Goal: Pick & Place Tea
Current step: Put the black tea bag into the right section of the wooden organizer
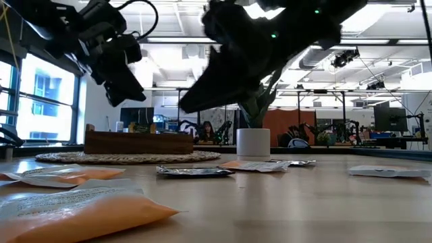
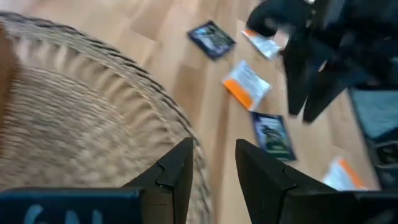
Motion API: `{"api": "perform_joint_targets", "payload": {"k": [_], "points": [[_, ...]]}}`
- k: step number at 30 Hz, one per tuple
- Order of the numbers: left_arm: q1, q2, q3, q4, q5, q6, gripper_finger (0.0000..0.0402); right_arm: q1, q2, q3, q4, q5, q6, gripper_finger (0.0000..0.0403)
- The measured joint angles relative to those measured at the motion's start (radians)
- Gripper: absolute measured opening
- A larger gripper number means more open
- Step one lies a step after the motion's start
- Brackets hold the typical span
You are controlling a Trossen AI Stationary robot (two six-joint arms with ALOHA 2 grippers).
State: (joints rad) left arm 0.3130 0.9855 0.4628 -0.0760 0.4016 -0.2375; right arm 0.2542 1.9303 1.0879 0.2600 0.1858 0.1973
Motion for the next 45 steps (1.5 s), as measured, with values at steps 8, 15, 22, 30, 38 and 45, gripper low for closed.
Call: {"api": "perform_joint_targets", "payload": {"k": [8, 15, 22, 30, 38, 45], "points": [[-0.154, 0.08, -0.009, 0.001, 0.038, -0.067, 0.0119, 0.035, 0.084, 0.06, -0.077, -0.095, -0.202, 0.007], [-0.309, 0.166, -0.008, 0.026, -0.181, -0.205, 0.0119, 0.061, 0.041, 0.063, -0.22, -0.089, -0.106, 0.0034], [-0.406, 0.275, -0.008, 0.104, -0.273, -0.374, 0.0119, 0.068, 0.126, 0.065, -0.236, -0.081, -0.131, 0.0004], [-0.444, 0.422, -0.006, 0.319, -0.303, -0.447, 0.0119, 0.019, 0.169, 0.064, -0.145, 0.049, -0.085, 0.0003], [-0.444, 0.506, -0.001, 0.344, -0.398, -0.527, 0.0119, -0.005, 0.173, 0.062, -0.114, 0.085, -0.119, 0.0002], [-0.444, 0.551, -0.001, 0.425, -0.416, -0.579, 0.0119, -0.004, 0.173, 0.062, -0.118, 0.093, -0.126, 0.0001]]}}
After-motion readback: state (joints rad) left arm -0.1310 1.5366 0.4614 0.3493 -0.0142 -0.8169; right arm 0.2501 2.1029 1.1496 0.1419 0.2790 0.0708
